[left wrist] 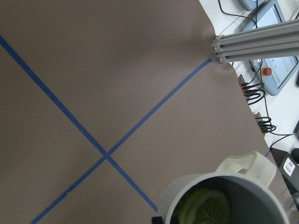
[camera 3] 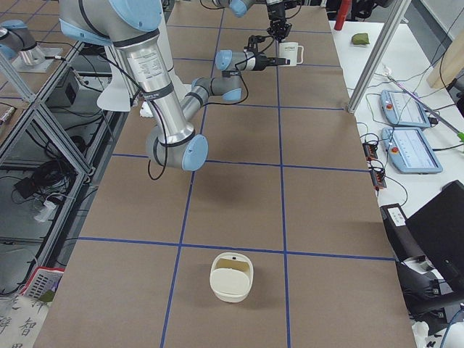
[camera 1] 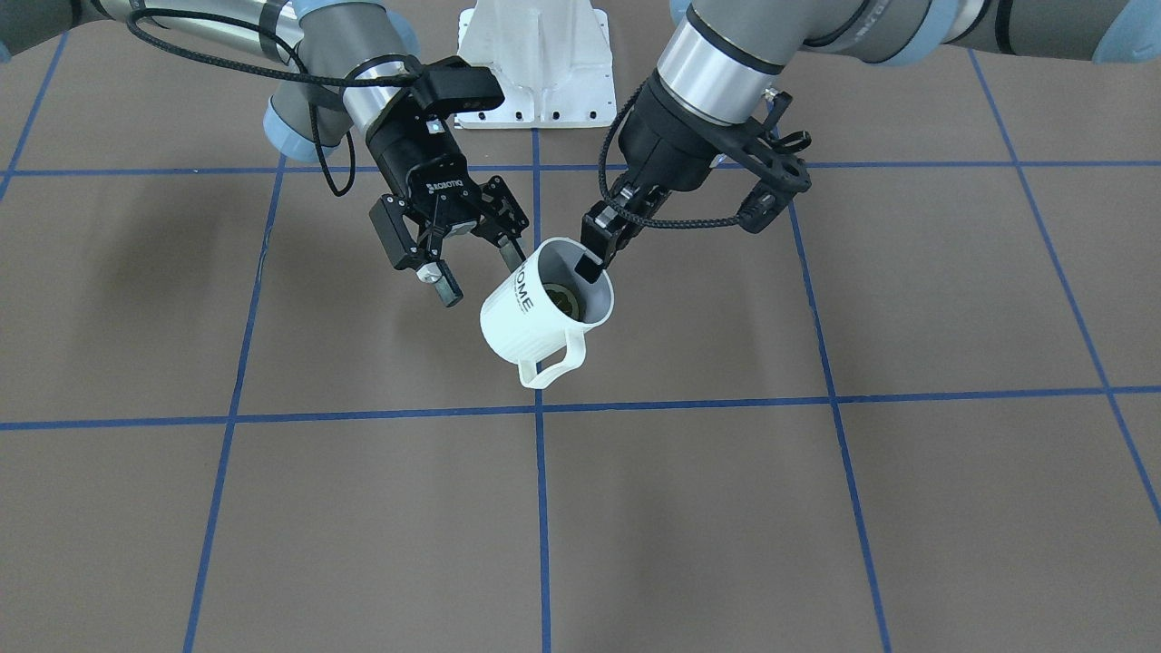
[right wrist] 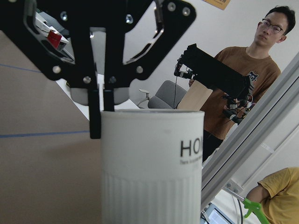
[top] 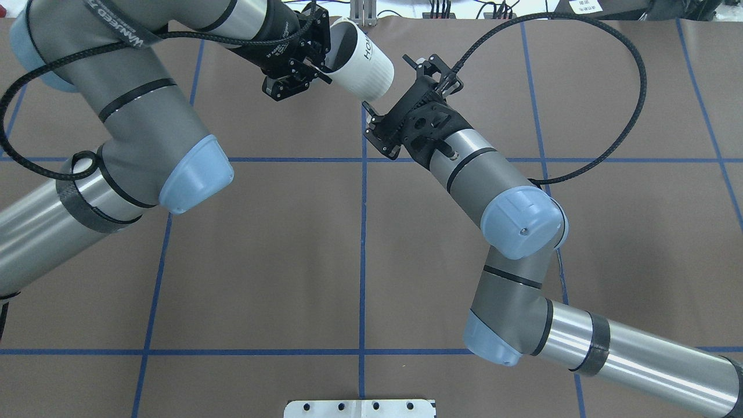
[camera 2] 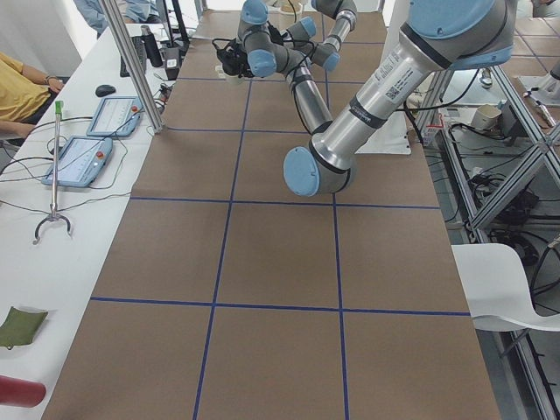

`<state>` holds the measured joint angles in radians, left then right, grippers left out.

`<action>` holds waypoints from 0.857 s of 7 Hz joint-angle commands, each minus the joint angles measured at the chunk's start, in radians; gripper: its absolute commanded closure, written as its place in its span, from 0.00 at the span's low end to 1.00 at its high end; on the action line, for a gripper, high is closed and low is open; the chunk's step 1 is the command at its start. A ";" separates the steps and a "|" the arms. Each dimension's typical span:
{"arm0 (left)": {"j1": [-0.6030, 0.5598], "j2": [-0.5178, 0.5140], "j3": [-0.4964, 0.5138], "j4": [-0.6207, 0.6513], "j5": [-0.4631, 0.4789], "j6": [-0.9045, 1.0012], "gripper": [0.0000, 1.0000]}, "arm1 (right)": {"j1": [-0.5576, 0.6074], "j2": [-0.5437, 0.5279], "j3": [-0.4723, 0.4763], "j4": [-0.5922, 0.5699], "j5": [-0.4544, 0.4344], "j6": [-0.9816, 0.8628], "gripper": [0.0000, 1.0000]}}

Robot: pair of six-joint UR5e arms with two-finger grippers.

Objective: Left arm hands cup to right arm to dump lemon

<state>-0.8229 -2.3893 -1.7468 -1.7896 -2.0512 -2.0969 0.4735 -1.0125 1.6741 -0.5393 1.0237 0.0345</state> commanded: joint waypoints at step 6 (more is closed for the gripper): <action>0.025 -0.031 -0.007 -0.004 0.002 -0.012 1.00 | -0.001 0.002 -0.001 0.001 -0.013 -0.001 0.06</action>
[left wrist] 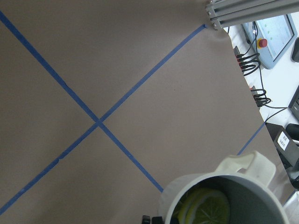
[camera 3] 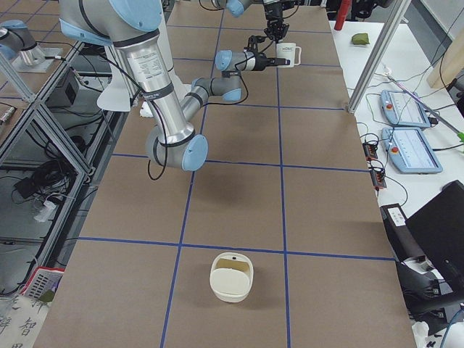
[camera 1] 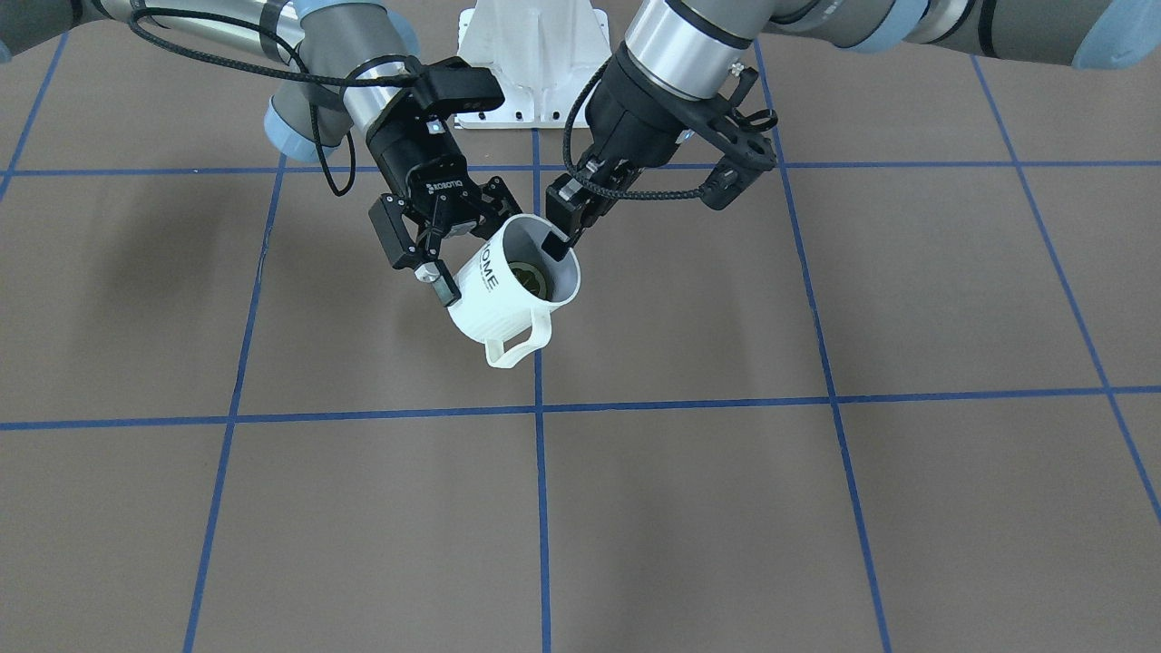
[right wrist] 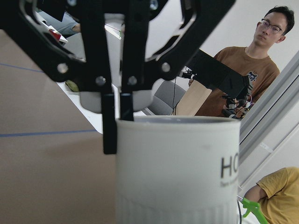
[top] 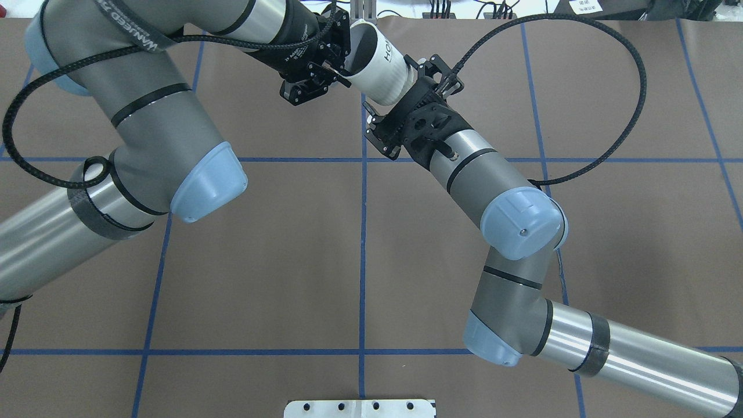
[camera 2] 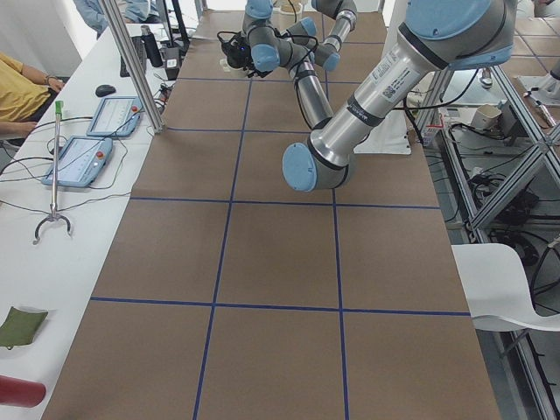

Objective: Left arm hands cup to right arm to dump lemon

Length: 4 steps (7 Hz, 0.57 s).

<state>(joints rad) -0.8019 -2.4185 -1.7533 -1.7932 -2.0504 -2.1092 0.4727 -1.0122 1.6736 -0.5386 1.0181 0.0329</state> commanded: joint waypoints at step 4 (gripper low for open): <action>0.010 -0.001 -0.003 0.003 0.001 0.001 1.00 | 0.000 0.000 0.000 0.000 -0.016 0.001 0.06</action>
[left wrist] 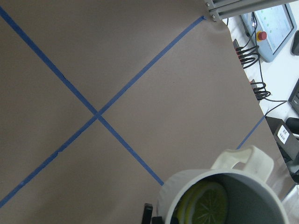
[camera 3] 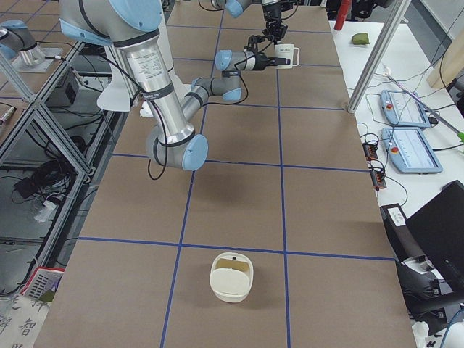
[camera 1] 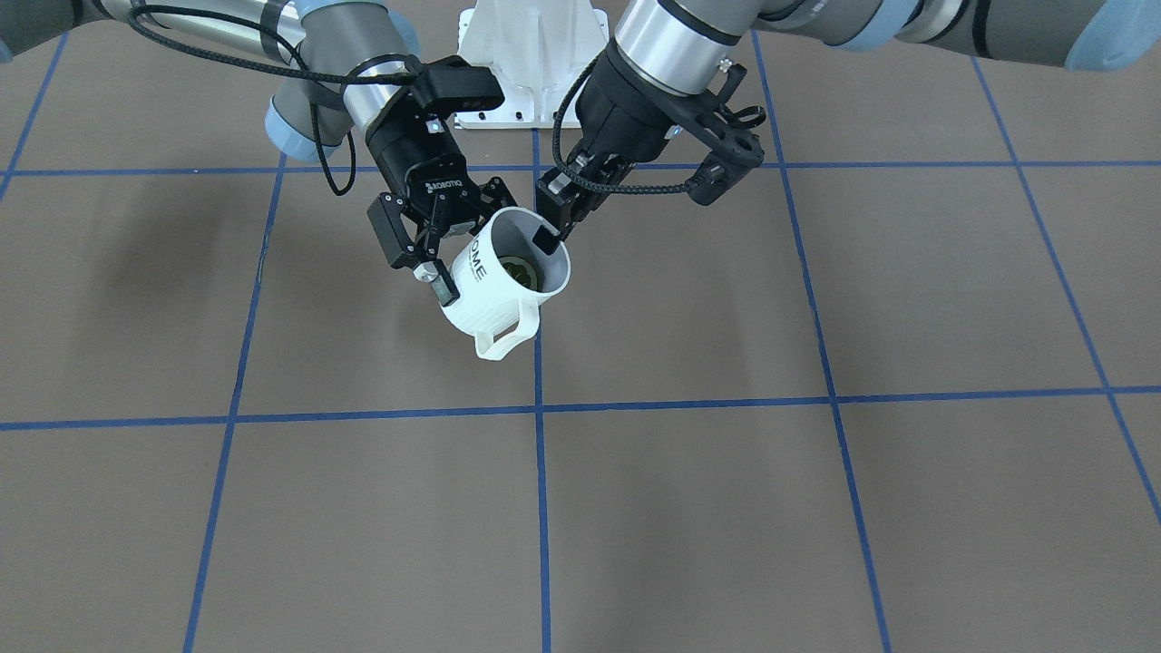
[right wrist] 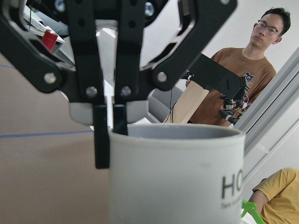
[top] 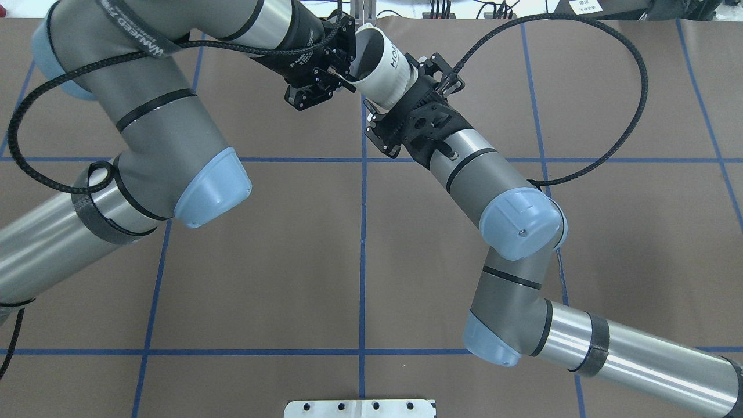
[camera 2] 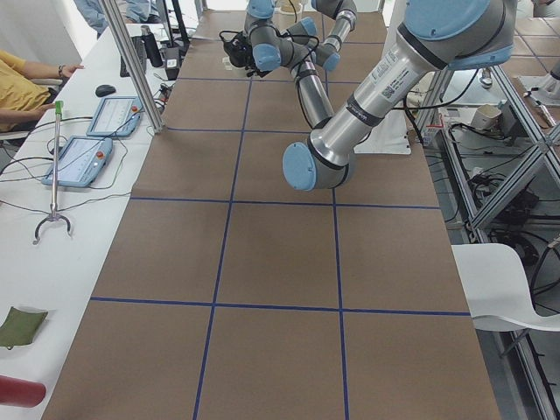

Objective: Left arm hands cup to right arm to dump lemon

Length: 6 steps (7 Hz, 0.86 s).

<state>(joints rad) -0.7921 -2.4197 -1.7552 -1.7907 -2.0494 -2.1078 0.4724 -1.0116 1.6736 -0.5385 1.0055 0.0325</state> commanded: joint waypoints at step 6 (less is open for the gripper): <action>0.001 -0.001 -0.015 -0.001 -0.005 0.003 1.00 | 0.000 -0.001 -0.002 0.000 -0.019 0.001 0.06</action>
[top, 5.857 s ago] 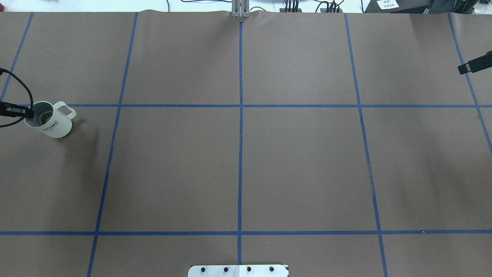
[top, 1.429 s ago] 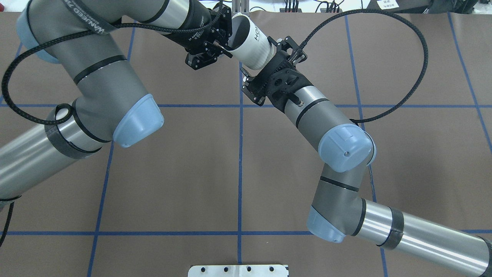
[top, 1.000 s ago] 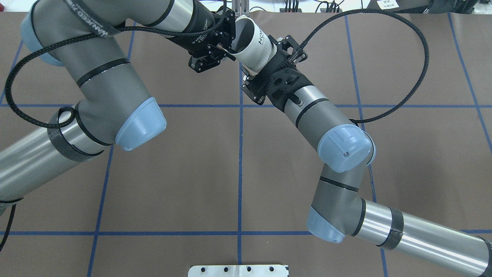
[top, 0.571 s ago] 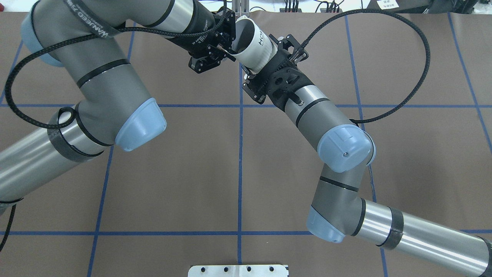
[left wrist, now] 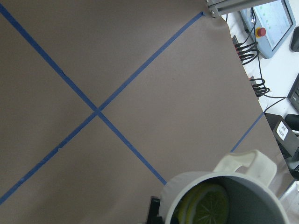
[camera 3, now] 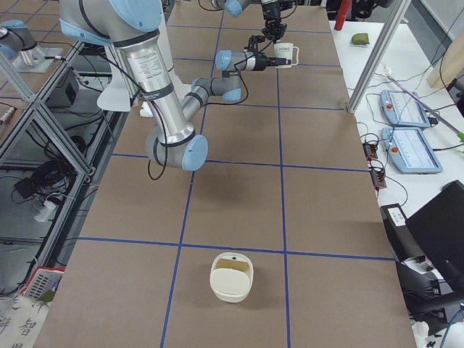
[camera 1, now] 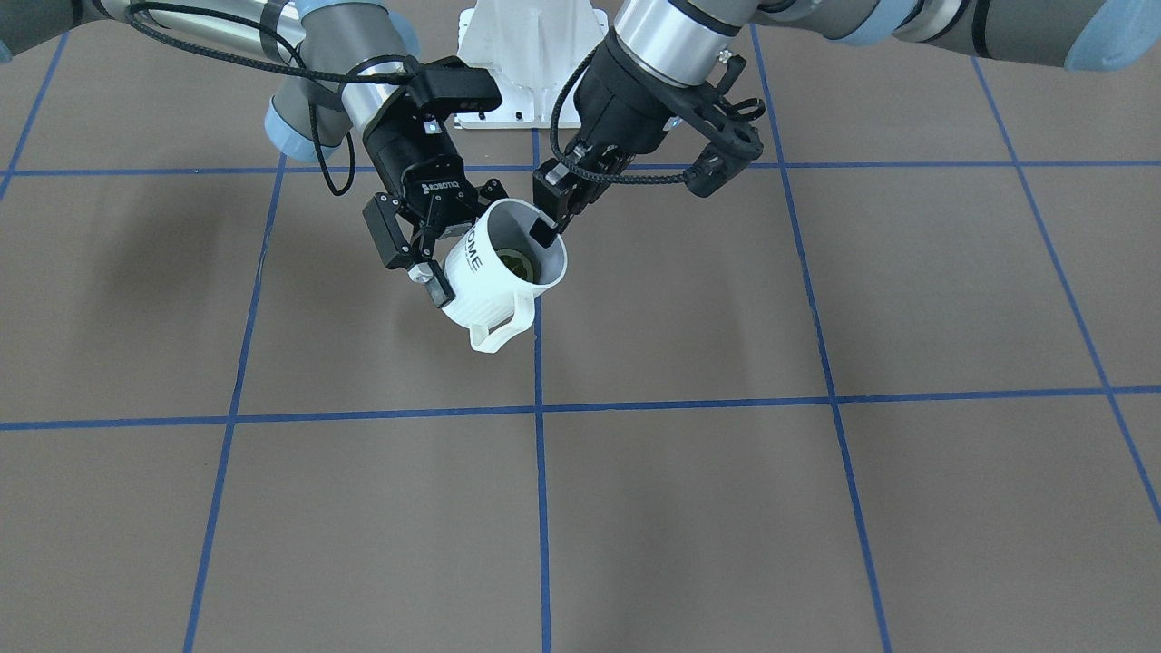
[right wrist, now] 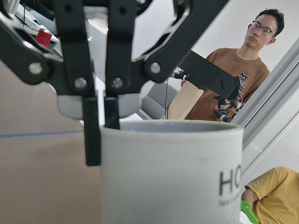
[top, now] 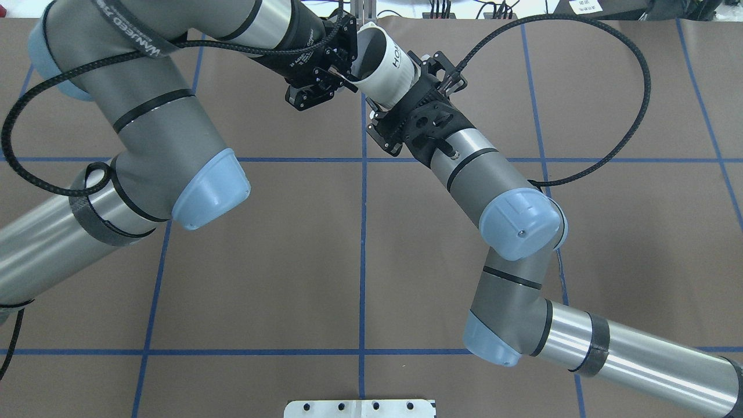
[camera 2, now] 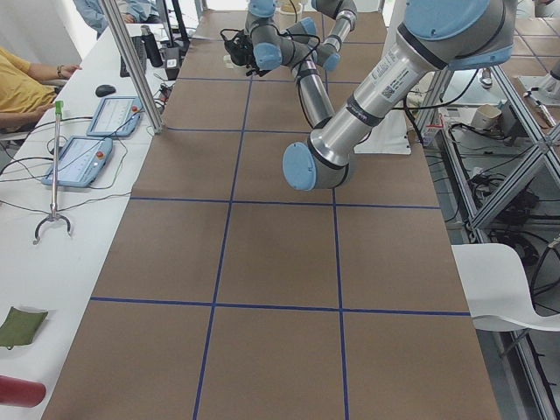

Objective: Left arm hands cup to right arm to dump lemon

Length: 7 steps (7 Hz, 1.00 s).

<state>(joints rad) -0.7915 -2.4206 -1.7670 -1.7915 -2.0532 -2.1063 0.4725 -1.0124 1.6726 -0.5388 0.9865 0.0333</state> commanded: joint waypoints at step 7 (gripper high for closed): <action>-0.046 0.038 -0.031 0.015 -0.046 0.244 0.00 | 0.006 -0.021 0.001 0.002 -0.005 0.118 1.00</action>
<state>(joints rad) -0.8133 -2.3967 -1.7911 -1.7842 -2.0736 -1.9201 0.4755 -1.0236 1.6716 -0.5381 0.9817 0.0832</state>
